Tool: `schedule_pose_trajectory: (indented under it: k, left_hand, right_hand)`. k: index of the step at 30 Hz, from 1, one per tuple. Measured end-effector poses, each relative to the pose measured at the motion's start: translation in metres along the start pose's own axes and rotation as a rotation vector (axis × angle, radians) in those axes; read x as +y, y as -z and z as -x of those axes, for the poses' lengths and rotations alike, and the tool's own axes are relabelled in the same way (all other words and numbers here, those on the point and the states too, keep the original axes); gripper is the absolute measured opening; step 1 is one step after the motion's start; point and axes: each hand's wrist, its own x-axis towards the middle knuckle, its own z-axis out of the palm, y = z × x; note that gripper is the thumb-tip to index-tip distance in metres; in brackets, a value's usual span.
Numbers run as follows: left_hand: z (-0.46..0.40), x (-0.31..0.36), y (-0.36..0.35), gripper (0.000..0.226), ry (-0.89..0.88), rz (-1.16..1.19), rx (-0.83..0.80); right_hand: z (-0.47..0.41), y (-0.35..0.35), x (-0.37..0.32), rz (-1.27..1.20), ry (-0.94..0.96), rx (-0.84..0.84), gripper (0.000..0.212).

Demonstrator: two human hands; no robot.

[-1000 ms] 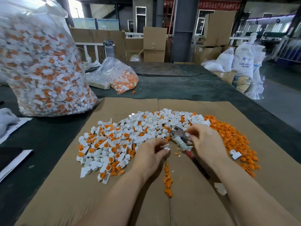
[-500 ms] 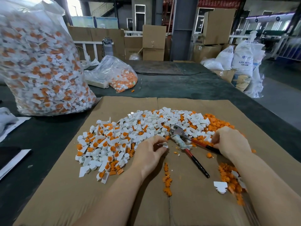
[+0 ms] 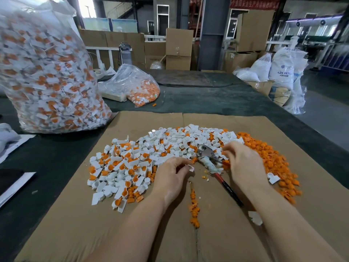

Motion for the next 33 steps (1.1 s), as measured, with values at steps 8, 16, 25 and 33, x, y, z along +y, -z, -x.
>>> schedule_pose_trajectory:
  k: [8,16,25,33]
  left_hand:
    - [0.000,0.000,0.001,0.024,0.037,-0.022,0.017]
    - [0.003,0.000,0.002,0.021,0.077,0.118,-0.025]
    - [0.006,0.002,0.003,0.014,0.035,0.105,-0.032]
    - [0.008,0.003,0.001,0.010,-0.036,0.042,-0.067]
  right_hand:
    - [0.034,-0.034,-0.031,-0.271,-0.023,-0.033,0.020]
    - [0.041,-0.041,-0.031,-0.256,0.056,0.039,0.013]
    - [0.042,-0.042,-0.032,-0.238,0.036,0.033,0.002]
    - [0.042,-0.045,-0.033,-0.243,0.018,0.016,0.003]
